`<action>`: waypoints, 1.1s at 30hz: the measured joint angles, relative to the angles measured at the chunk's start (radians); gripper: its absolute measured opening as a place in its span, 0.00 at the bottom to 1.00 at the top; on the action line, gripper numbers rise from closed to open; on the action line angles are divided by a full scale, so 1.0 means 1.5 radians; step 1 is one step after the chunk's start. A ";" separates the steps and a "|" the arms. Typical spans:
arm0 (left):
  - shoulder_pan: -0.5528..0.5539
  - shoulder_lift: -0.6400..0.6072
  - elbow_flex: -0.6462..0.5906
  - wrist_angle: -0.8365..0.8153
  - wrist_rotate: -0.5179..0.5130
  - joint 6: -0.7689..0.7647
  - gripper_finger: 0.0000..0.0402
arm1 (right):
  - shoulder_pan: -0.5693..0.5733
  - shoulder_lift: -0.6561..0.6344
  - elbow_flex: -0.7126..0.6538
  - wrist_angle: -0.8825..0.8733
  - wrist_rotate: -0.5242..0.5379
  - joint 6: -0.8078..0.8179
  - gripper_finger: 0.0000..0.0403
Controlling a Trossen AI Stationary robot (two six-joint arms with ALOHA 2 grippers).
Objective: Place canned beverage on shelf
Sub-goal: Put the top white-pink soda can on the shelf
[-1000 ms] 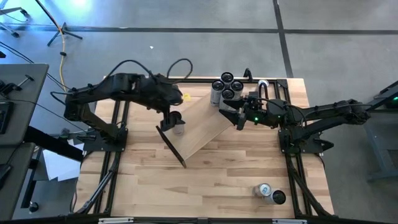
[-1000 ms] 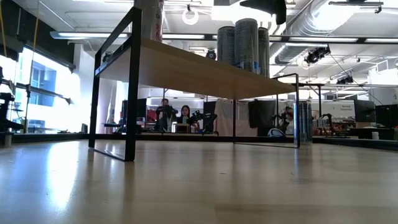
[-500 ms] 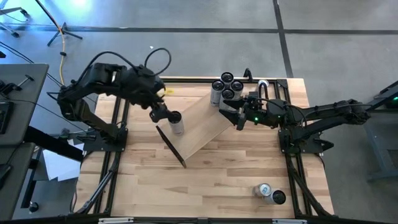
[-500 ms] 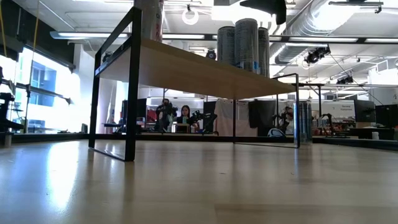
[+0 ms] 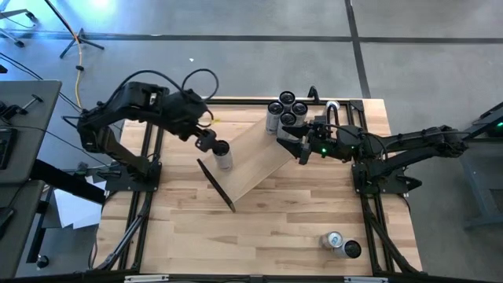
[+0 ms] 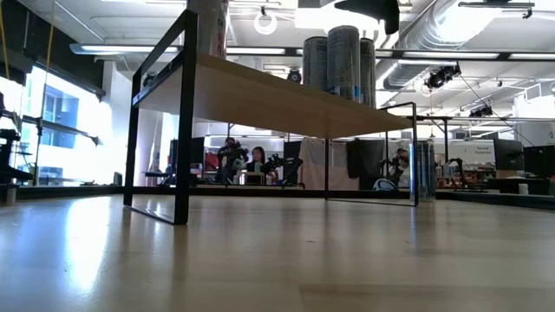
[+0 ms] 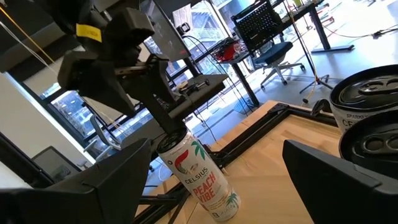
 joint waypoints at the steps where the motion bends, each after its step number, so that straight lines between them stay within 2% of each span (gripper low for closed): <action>1: -0.001 0.005 0.000 0.001 0.000 -0.001 0.99 | 0.000 0.000 0.000 0.000 0.000 0.000 0.87; 9: -0.039 0.044 -0.001 0.000 -0.001 -0.002 0.99 | 0.001 0.000 0.000 -0.005 -0.001 0.000 0.87; 14: -0.054 0.067 -0.001 0.000 -0.023 -0.002 0.99 | 0.001 0.000 0.000 -0.012 -0.001 0.000 0.87; 29: -0.054 0.091 -0.001 0.000 -0.052 0.001 0.99 | 0.001 0.000 0.000 -0.033 -0.003 0.000 0.87; 33: -0.054 0.093 -0.001 0.000 -0.063 0.035 0.99 | 0.001 0.000 0.000 -0.033 -0.002 0.000 0.87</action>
